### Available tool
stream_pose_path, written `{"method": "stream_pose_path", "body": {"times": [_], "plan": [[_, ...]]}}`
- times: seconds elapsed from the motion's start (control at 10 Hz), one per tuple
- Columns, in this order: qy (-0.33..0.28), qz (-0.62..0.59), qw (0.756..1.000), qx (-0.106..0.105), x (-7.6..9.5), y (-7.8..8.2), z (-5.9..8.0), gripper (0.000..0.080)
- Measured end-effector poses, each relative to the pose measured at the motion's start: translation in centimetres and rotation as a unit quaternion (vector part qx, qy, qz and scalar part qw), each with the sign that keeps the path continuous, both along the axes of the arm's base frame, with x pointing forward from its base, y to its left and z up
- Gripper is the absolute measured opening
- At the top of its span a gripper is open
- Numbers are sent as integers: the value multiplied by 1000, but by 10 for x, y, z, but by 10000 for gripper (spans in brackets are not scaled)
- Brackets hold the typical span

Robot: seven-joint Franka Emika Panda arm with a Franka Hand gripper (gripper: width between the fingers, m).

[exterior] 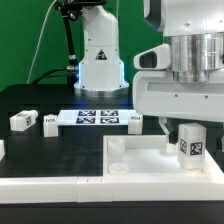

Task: Assemble one leg

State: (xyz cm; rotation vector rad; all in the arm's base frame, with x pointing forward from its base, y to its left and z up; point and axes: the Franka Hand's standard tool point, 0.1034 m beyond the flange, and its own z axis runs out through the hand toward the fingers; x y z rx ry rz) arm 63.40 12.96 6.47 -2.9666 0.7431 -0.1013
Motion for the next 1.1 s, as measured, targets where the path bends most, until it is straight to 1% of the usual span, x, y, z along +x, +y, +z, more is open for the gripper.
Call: {"method": "stream_pose_path", "body": {"times": [0.1,0.3,0.5,0.6,0.7,0.8,0.9,1.0,1.1], "plan": [[-2,70,998,-11,1,-1,1,649],[-4,152,988,-21,2,-1,3,649],[-9,270,962,-41,5,-4,6,649],[-10,299,953,-45,5,-6,6,649],[-10,300,953,-45,5,-6,5,649],[-10,300,953,-45,5,-6,5,546],[-10,300,953,-45,5,-6,5,409],[-9,300,953,-45,5,-6,5,409],[-9,300,953,-45,5,-6,5,288]]}}
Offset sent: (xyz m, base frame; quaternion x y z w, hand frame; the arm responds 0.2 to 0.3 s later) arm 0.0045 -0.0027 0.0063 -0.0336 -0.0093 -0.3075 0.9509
